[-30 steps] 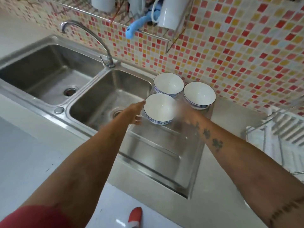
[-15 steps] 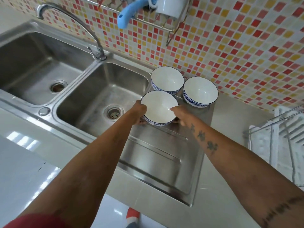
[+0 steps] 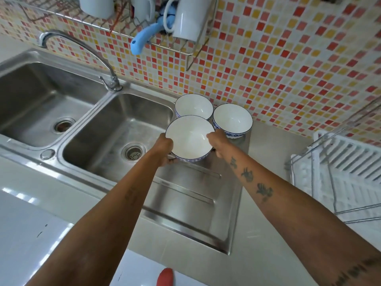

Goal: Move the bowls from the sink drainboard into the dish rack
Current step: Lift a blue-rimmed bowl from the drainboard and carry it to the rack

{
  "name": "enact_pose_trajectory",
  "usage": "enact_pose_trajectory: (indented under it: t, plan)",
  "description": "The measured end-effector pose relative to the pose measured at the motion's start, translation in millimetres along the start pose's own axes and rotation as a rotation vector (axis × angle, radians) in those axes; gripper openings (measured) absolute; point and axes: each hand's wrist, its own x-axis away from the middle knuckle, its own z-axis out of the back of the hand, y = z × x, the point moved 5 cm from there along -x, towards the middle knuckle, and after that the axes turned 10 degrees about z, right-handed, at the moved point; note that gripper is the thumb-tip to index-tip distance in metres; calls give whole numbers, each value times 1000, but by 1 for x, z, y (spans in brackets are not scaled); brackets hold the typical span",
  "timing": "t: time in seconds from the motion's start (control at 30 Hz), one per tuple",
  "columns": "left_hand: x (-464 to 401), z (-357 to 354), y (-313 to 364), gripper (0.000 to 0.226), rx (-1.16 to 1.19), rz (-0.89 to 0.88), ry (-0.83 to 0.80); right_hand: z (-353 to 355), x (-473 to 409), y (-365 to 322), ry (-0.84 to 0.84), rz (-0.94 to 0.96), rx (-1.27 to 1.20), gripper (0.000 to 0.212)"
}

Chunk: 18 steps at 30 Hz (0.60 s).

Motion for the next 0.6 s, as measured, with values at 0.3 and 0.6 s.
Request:
enact_pose_trajectory:
  t: [0.3,0.6]
  plan:
    - [122,-46,51,69,311,-96,-352,104,104,-111,153,351,51,42]
    - [309,-157,83,52,256,-259,-884,254,281,-186,436,842,70,33]
